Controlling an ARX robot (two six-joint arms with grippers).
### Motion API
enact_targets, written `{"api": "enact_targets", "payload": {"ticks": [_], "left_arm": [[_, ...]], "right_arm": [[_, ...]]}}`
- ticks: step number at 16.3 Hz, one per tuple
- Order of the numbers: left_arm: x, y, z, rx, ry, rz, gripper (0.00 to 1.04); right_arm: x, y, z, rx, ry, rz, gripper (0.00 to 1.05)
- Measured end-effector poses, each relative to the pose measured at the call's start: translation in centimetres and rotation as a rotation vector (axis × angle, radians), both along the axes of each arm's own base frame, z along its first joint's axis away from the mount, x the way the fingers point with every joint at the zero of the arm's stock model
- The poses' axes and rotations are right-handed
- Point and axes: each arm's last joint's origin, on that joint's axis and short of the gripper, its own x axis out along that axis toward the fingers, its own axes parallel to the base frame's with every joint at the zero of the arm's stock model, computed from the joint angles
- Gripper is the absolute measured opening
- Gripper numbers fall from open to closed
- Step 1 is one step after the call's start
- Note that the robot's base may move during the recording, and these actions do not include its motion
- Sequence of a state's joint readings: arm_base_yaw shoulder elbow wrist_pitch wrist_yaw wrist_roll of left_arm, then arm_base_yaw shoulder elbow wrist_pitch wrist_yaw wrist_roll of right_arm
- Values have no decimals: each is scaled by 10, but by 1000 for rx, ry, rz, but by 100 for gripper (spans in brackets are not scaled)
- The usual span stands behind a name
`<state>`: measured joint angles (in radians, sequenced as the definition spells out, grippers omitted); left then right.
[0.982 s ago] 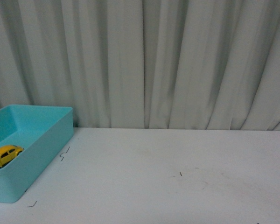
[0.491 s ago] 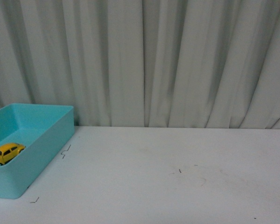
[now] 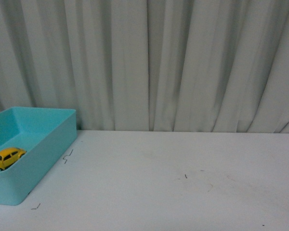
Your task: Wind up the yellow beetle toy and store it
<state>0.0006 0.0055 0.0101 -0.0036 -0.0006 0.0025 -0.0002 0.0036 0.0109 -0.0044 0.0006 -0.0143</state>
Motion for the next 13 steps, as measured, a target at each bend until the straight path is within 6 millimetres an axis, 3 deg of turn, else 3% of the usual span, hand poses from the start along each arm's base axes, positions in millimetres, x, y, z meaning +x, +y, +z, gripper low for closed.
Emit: {"api": "enact_targets", "payload": {"ticks": [13], "left_arm": [[0,0,0,-1,-1,1,98]], "right_arm": [[0,0,0,0,-1,0,98]]}}
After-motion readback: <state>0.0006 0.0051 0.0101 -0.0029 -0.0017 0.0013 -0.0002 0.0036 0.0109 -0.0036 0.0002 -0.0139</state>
